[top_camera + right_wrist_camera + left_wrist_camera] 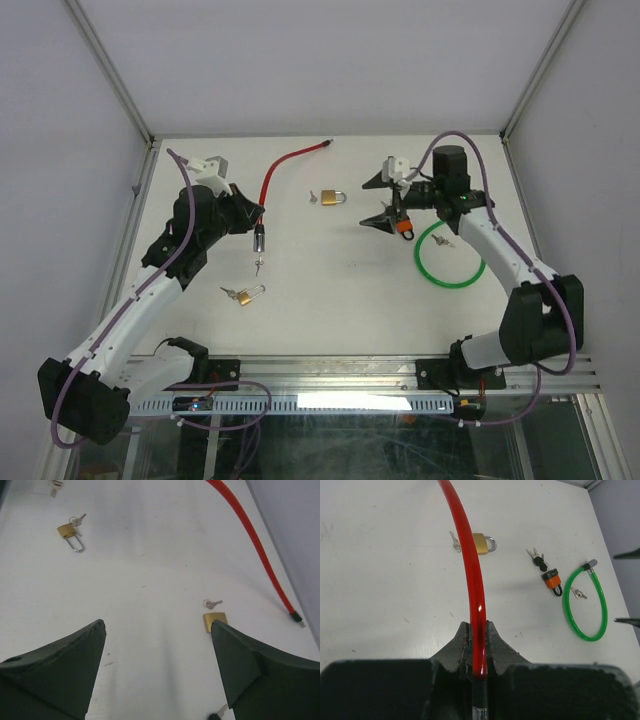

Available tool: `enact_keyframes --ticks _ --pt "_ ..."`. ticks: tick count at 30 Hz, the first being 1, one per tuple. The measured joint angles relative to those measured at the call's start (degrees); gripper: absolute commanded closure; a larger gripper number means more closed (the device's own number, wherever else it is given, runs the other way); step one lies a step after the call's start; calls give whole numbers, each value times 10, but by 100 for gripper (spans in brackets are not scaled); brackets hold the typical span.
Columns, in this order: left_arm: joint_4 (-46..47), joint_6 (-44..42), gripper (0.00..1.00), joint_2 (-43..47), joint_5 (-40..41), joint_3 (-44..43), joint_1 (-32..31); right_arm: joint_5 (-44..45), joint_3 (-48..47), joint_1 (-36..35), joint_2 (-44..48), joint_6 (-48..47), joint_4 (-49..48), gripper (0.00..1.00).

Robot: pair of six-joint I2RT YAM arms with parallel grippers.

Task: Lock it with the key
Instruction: Pick up the lock from the center of the board.

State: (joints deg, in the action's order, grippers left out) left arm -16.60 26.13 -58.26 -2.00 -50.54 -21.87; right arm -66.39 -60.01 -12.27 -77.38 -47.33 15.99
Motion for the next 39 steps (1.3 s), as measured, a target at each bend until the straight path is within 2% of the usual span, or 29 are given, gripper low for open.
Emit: enact_keyframes --ticks 5,8,13,22,30,35,39 --pt "8 11 100 34 -6 24 -18 68 -72 -80 -110 -5 -60 11" --pt "14 19 100 45 -17 33 -34 108 -114 -124 -174 -7 -62 11" --pt "17 31 100 61 -27 51 -45 188 -185 -157 -253 9 -64 10" --pt "17 44 100 63 -26 64 -56 306 -205 -123 -304 16 -72 13" --pt "17 46 100 66 -26 64 -56 359 -208 -73 -360 5 -67 24" --pt "16 48 100 69 -27 64 -63 376 -272 -65 -416 3 -45 31" --pt "16 49 100 70 -28 64 -63 381 -313 -63 -450 0 -30 41"
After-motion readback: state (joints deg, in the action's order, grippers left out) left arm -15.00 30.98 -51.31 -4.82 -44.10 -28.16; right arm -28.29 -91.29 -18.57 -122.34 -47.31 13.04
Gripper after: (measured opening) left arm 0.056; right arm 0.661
